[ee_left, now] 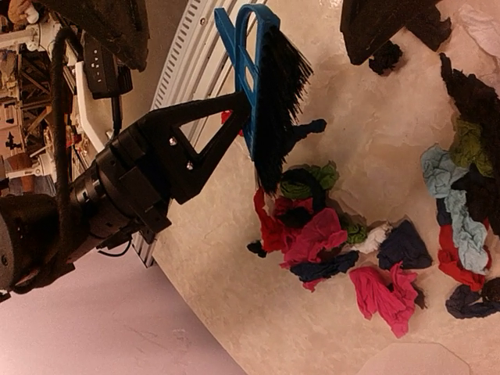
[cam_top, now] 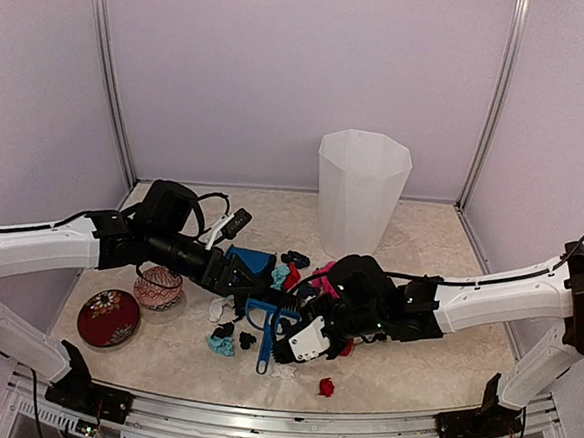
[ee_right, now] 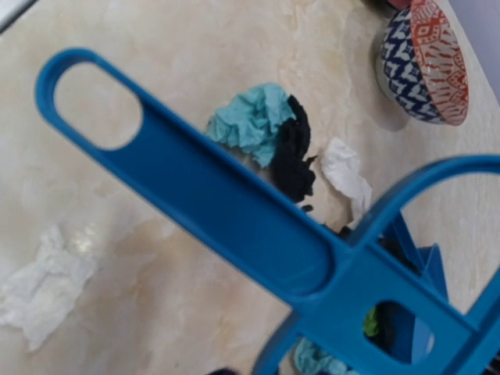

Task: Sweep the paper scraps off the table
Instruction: Pass from the right arm to the left

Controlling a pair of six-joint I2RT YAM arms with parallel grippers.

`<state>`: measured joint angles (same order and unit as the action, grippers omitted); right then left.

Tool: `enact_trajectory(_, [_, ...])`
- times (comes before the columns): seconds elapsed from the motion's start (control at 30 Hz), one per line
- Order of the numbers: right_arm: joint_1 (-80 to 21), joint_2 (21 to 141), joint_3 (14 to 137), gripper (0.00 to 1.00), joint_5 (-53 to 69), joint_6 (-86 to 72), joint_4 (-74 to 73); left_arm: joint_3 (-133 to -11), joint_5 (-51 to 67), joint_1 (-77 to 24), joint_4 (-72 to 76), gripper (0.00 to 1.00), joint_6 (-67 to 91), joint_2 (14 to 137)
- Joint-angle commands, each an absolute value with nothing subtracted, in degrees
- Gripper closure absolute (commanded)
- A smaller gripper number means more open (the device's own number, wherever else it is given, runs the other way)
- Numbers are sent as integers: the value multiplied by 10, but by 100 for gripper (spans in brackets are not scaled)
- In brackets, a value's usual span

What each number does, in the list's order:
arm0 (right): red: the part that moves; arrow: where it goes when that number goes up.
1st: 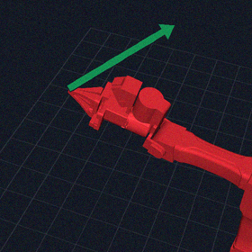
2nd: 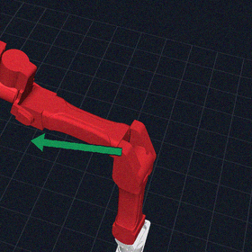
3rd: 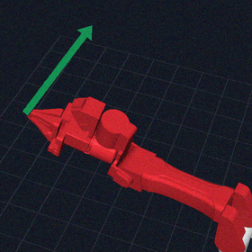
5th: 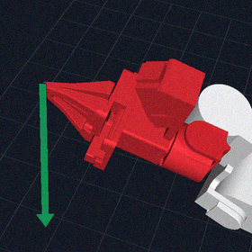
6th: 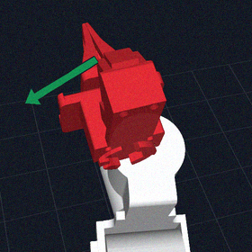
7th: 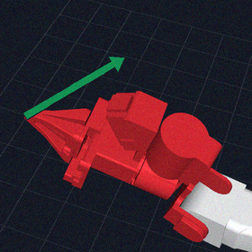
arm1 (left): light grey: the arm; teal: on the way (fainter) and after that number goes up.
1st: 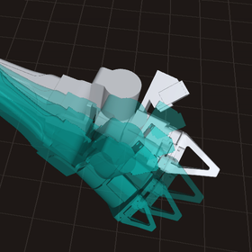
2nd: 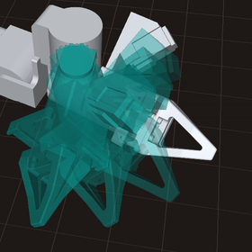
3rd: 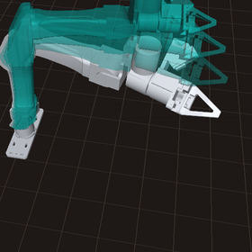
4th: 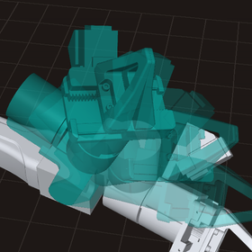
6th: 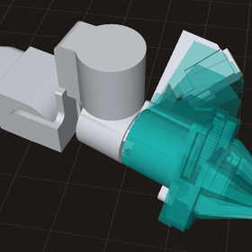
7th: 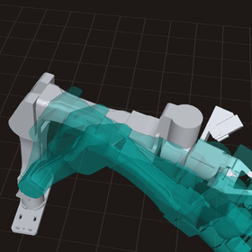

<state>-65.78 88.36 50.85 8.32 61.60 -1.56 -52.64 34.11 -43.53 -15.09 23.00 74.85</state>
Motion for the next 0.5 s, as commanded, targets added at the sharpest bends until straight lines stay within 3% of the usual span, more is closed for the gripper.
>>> enact_trajectory(0.0, [-653,892,539,100,76,656,-43,-531,379,-452,-135,20,216,782])
enact_trajectory(0.2, [-653,896,550,100,60,680,-63,-533,392,-454,-130,31,214,818])
enact_trajectory(0.47, [-653,903,560,100,44,690,-72,-549,403,-454,-127,55,214,837])
